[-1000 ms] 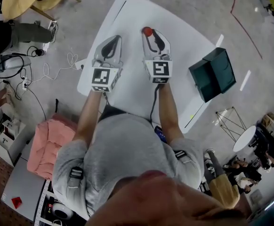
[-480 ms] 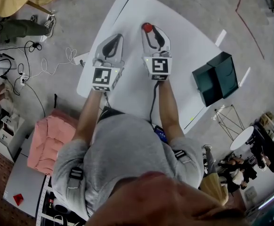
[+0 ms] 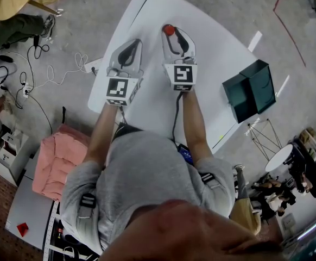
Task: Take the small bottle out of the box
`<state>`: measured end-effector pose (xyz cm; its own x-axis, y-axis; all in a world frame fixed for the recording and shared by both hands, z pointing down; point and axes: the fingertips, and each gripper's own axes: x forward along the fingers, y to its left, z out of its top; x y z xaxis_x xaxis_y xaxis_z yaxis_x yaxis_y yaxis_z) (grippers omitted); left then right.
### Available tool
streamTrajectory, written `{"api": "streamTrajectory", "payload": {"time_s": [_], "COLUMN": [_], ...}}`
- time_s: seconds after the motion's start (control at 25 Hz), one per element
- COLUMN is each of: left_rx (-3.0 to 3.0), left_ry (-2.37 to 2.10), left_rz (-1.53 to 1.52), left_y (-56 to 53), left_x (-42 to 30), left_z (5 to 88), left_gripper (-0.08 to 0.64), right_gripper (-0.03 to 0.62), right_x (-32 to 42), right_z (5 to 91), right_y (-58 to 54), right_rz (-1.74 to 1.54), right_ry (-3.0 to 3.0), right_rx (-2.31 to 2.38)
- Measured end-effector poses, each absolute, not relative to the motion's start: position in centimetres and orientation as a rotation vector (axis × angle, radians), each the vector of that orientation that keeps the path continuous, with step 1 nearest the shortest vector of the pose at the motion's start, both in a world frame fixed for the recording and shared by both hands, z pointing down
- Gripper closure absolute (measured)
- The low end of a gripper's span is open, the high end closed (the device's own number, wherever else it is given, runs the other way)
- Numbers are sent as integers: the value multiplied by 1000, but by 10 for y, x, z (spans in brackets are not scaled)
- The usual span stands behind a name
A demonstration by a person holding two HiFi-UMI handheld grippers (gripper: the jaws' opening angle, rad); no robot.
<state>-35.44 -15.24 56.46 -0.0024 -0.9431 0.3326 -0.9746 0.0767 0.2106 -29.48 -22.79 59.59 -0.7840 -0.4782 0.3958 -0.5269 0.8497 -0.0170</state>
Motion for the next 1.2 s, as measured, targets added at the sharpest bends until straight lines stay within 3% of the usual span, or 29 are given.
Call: {"api": "streamTrajectory", "payload": {"time_s": [0.12,0.24,1.2], "left_rx": [1902,1904,2000], "left_ry": [-1984,-1988,-2047], "left_rz": [110,109,41], "left_y": [-151,-148,-119], "left_x": [-353,-352,-312], "left_z": [563,559,487], "left_gripper": [549,549,549], "right_gripper": [456,399,394], "right_x": [-293,-292,-228], "right_z": [596,592,516], "right_y": [-228,-227,-209], "right_rz": [187,211,139], "right_ry": [-2641,-2656,-2710], "right_rx": [755,749,877]}}
